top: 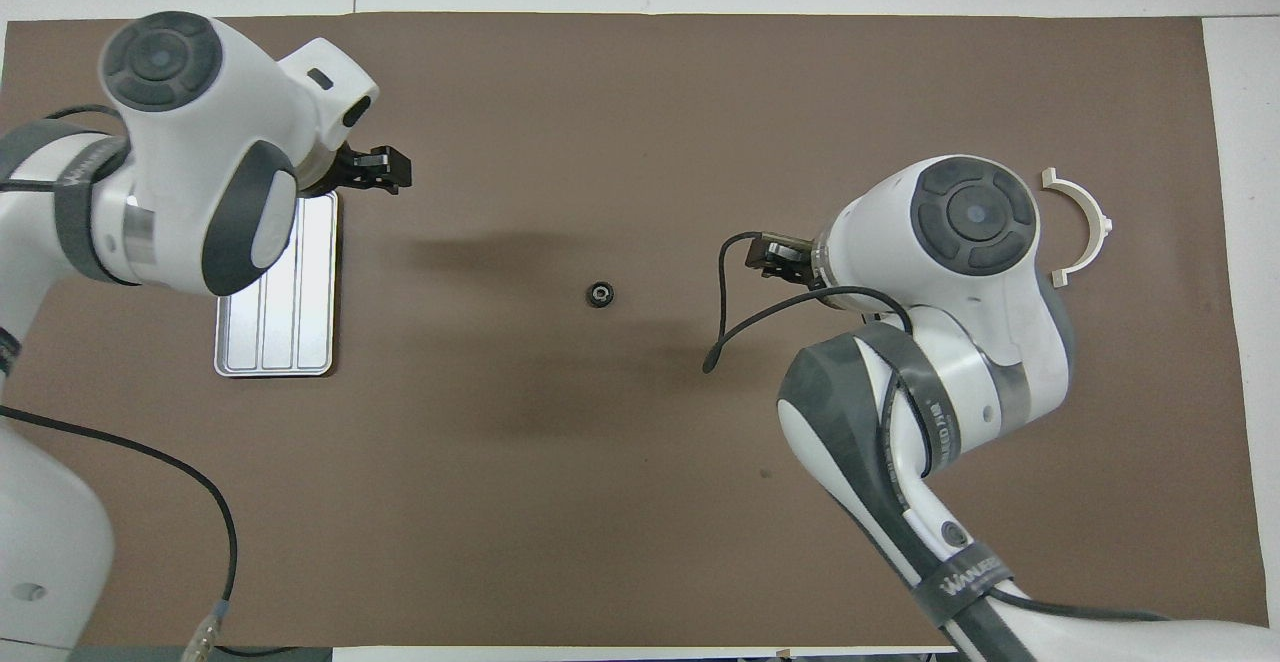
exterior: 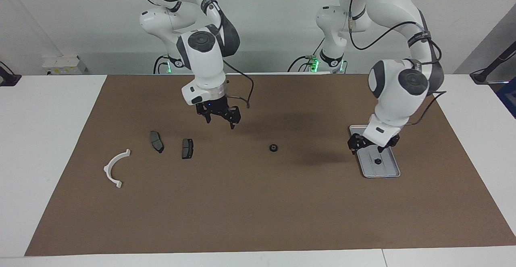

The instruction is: Place bearing gear from tray to pile

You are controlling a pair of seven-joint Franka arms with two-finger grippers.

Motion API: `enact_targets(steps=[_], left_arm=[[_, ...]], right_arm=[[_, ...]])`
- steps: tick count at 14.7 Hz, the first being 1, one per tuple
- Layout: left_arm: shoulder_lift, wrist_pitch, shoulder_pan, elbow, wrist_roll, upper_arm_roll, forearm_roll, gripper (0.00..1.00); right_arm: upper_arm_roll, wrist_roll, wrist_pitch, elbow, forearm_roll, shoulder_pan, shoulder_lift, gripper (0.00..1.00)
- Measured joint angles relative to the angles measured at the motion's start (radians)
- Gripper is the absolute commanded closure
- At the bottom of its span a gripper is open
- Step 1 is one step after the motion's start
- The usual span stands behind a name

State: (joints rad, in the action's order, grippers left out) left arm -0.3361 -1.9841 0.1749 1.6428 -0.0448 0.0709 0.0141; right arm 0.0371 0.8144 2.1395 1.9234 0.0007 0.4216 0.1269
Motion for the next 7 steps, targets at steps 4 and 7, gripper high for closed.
enact_targets(steps=[4, 7], left_arm=[[0.015, 0.011, -0.103, 0.034, 0.159, -0.001, 0.016, 0.04], [0.02, -0.061, -0.115, 0.09, 0.186, -0.003, 0.016, 0.05]], right_arm=[[0.002, 0.129, 0.028, -0.018, 0.0, 0.104, 0.022, 0.0], [0.002, 0.208, 0.04, -0.09, 0.0, 0.172, 0.088, 0.0]])
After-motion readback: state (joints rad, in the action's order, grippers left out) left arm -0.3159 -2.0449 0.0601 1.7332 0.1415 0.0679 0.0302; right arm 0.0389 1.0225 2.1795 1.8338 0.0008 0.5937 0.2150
